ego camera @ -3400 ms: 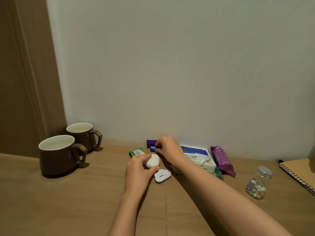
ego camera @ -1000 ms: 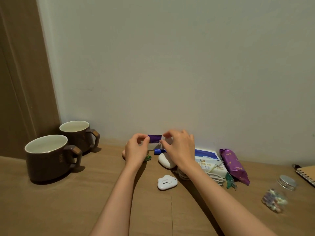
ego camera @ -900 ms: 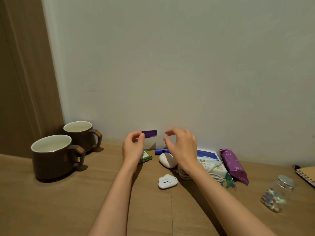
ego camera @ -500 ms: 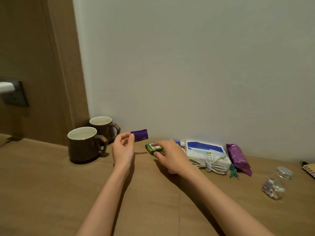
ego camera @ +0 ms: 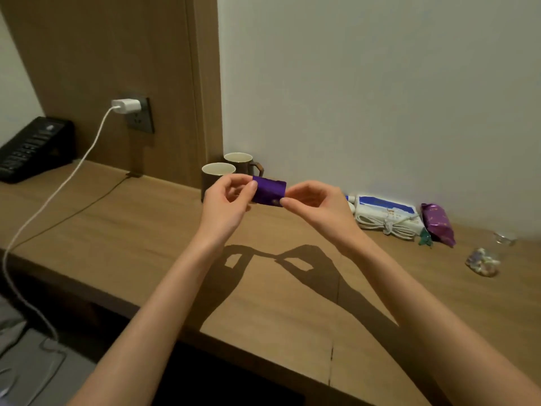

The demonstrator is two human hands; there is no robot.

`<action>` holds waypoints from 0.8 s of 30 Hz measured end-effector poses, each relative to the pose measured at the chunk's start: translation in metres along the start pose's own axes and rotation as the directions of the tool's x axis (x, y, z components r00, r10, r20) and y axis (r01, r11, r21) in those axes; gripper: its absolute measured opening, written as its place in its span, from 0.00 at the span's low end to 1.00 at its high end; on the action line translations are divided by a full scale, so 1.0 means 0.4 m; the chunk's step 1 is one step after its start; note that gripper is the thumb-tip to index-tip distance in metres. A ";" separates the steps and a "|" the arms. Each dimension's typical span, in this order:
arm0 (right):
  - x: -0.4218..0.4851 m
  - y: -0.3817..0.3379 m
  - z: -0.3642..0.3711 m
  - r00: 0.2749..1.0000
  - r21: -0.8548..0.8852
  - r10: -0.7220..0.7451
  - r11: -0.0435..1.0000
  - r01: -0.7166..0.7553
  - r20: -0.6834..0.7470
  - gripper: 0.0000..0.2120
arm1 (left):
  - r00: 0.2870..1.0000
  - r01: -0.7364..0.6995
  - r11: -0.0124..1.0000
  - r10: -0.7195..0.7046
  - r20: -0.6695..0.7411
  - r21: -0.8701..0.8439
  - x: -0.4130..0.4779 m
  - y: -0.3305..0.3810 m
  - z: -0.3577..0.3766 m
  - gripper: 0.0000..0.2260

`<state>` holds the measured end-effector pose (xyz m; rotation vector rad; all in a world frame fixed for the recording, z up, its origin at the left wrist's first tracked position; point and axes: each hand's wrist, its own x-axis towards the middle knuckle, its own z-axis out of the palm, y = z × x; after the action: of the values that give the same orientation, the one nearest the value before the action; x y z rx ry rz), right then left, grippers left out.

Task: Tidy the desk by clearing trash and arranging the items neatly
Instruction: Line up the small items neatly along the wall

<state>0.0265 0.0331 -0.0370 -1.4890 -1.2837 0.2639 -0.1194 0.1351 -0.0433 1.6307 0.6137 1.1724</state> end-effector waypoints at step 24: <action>-0.551 0.065 0.447 0.811 -0.115 0.210 0.978 -0.175 0.546 0.04 | 0.793 0.229 0.866 -0.431 0.430 0.445 -0.577 -0.291 -0.477 0.04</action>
<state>-0.1757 -0.0376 -0.2253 -1.6618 -1.6032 0.8552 -0.3686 0.0698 -0.2353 1.9531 0.7603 0.3225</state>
